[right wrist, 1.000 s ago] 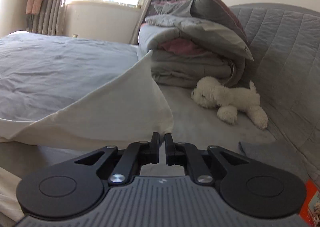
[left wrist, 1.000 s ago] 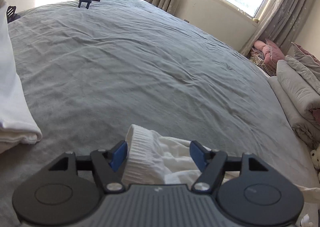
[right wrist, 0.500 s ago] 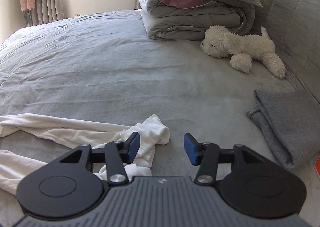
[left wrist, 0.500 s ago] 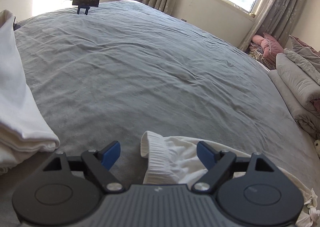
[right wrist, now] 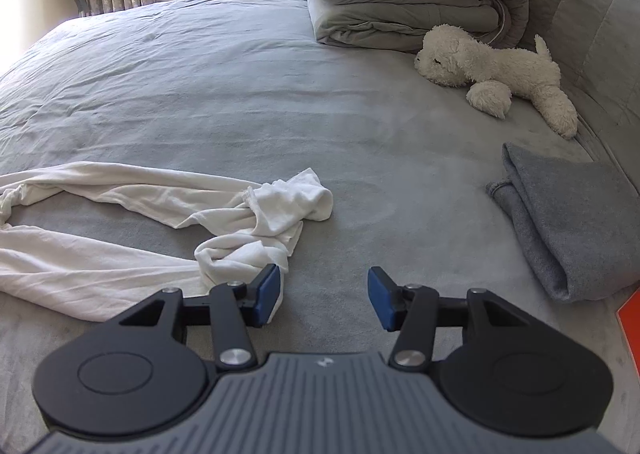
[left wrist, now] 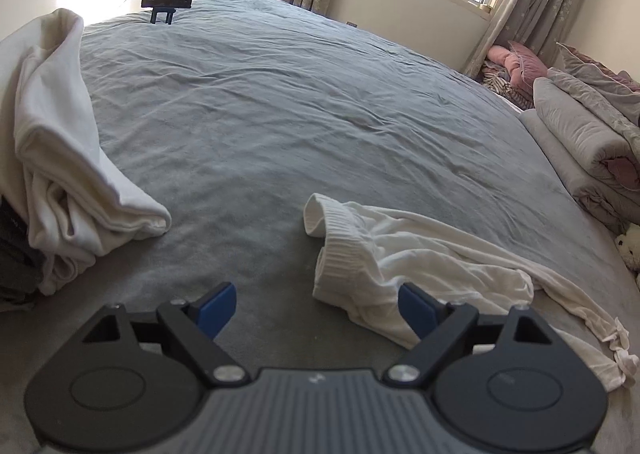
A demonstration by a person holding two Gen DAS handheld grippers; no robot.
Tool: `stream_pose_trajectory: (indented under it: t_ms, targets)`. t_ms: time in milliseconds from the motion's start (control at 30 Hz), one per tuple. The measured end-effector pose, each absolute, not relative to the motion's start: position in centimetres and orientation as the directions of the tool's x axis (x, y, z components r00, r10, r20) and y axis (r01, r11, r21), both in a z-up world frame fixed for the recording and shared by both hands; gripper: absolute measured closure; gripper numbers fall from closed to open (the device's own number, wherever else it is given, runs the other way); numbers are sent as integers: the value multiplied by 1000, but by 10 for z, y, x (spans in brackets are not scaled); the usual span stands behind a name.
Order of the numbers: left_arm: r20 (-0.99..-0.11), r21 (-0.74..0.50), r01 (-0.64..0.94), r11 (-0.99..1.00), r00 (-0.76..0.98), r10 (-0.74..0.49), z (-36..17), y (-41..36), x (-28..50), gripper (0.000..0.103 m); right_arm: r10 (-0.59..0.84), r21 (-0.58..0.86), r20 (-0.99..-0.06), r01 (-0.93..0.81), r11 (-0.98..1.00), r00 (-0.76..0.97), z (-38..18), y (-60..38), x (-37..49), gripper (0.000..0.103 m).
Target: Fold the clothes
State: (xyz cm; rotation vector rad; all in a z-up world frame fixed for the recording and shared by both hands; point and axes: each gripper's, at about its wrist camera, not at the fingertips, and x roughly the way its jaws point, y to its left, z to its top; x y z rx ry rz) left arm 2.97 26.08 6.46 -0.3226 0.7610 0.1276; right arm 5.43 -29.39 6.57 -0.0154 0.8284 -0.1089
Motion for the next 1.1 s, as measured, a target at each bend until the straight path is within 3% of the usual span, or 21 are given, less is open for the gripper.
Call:
stream_pose_trajectory:
  t_ms: [233, 533, 567, 600, 633, 667, 900, 1000, 1100]
  targets:
    - [-759, -210, -196, 958, 650, -33, 43, 250, 43, 28, -32, -19, -748, 27, 999, 663, 64, -282, 52, 59]
    - [-760, -174, -229, 958, 650, 17, 26, 227, 76, 28, -52, -104, -772, -44, 994, 633, 46, -258, 68, 60]
    - [-754, -178, -225, 958, 657, 14, 26, 226, 79, 32, -54, -110, -771, -49, 993, 635, 44, -257, 69, 61]
    - [-747, -183, -221, 958, 664, 11, 26, 224, 82, 40, -55, -113, -768, -50, 992, 638, 43, -256, 70, 74]
    - [-742, -188, -218, 958, 671, 7, 26, 223, 84, 56, -58, -114, -768, -47, 992, 638, 42, -256, 71, 94]
    - [-739, -198, -219, 955, 673, 1, 28, 224, 85, 70, -63, -111, -763, -33, 993, 644, 43, -258, 71, 95]
    - [-653, -372, -216, 903, 752, -89, 67, 244, 63, 86, -68, 49, -610, 123, 991, 789, 88, -285, 54, 103]
    - [-611, -393, -195, 899, 785, -97, 81, 249, 45, 88, -67, 151, -566, 183, 971, 822, 103, -301, 47, 103]
    - [-632, -384, -203, 901, 769, -96, 78, 251, 42, 93, -57, 184, -560, 191, 964, 826, 106, -307, 46, 103]
